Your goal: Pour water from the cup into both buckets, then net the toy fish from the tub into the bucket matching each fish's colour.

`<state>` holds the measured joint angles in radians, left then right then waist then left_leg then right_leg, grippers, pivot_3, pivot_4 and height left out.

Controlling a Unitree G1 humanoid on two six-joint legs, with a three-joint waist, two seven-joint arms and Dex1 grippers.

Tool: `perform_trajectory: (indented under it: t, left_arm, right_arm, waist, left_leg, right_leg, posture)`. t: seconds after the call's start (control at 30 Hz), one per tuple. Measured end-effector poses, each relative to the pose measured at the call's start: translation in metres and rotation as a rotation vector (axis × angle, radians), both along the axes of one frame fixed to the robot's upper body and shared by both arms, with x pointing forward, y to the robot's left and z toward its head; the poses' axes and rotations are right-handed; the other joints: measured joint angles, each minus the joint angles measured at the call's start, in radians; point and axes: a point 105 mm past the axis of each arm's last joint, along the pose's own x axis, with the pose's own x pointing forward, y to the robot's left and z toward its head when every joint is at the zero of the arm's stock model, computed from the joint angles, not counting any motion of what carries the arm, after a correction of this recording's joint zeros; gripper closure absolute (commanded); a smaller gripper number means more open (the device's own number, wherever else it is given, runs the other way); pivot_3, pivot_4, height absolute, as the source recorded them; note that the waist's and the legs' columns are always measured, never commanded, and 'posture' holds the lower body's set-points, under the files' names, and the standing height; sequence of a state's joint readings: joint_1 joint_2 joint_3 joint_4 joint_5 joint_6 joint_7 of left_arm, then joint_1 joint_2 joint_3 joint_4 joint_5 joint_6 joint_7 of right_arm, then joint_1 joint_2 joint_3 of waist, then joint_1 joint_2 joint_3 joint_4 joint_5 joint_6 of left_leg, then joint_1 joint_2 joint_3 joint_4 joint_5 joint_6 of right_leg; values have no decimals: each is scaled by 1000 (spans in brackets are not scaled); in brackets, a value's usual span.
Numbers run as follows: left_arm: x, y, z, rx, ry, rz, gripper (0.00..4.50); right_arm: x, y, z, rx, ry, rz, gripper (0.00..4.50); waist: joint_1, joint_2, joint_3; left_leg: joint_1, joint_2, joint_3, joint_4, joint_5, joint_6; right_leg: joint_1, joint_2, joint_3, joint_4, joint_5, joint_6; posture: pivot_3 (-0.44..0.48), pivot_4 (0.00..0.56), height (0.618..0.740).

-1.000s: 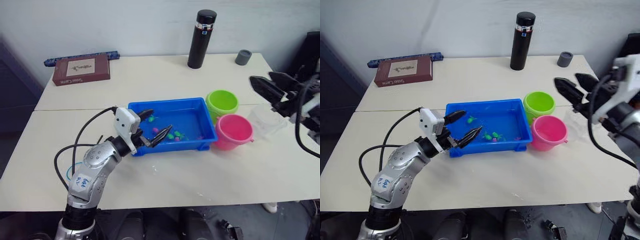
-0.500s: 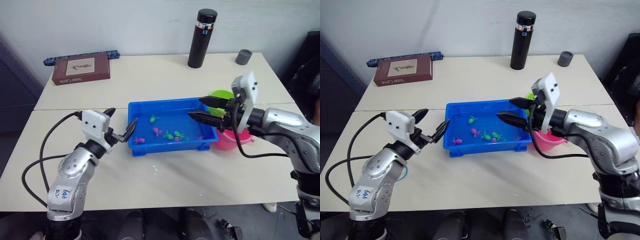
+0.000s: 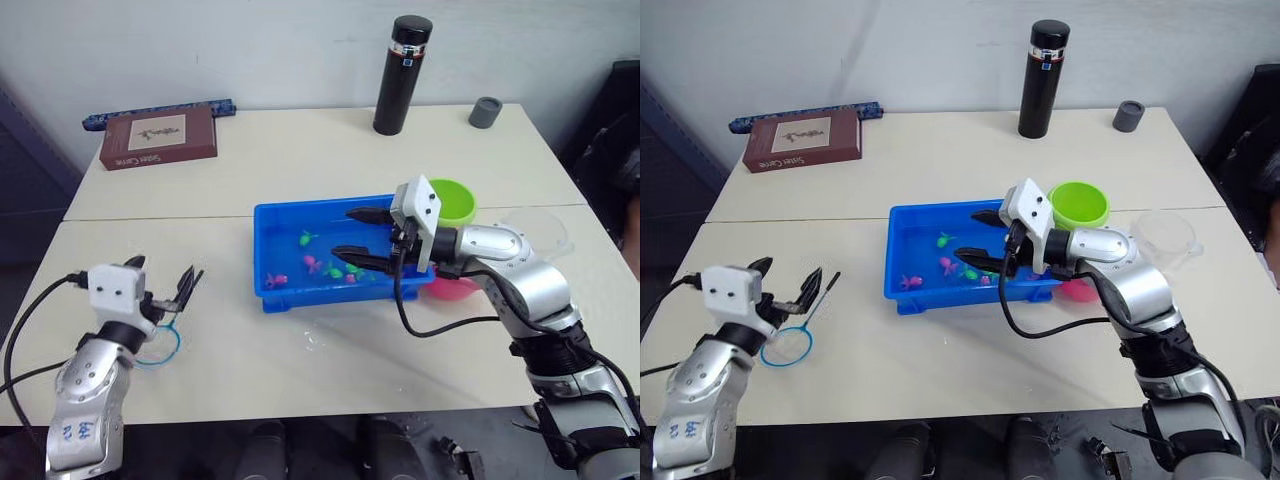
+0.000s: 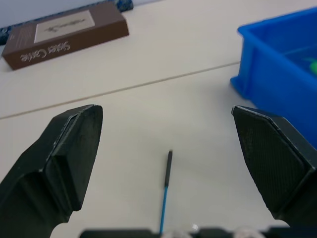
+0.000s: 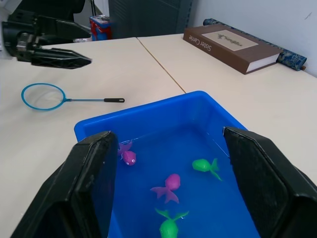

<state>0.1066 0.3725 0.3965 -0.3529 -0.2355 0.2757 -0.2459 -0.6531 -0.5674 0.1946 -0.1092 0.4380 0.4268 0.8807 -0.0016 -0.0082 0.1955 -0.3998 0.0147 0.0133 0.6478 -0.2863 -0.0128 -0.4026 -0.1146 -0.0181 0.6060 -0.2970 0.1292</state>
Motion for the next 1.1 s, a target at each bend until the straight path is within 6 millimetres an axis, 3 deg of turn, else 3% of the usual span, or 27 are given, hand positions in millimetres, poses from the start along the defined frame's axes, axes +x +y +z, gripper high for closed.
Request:
perform_trajectory:
  t: [0.17,0.3,0.47,0.57,1.1]
  left_arm:
    - [-6,20,-33,-12,102,41,0]
    - [-6,27,-46,-15,141,35,0]
    - [-5,27,-69,-39,200,6,0]
    - [-1,25,-70,-41,194,-4,0]
    - [7,18,-85,-25,271,-68,0]
  right_arm:
    - [1,5,-1,-5,-25,14,906]
    - [0,7,-3,-28,-52,22,906]
    - [-5,9,-18,-75,-46,37,906]
    - [-3,8,-20,-89,-51,25,22]
    - [-1,6,-23,-104,-61,2,22]
  waist:
    - [-1,0,0]
    - [-1,0,0]
    - [-1,-1,0]
    - [-1,-1,0]
    - [-3,-1,-1]
  left_leg:
    - [-1,0,0,0,0,-1]
    - [-1,1,0,0,0,-1]
    - [-3,1,0,0,0,-1]
    - [-3,1,0,1,0,-2]
    - [-3,1,4,1,1,-2]
  right_leg:
    - [-4,0,0,5,0,-2]
    - [-5,0,0,6,1,-3]
    - [-7,0,0,6,1,-3]
    - [-7,0,0,7,1,-3]
    - [-7,0,0,8,1,-3]
  posture:
    - [0,150,740]
    - [0,150,740]
    - [0,150,740]
    - [0,150,740]
    - [0,150,740]
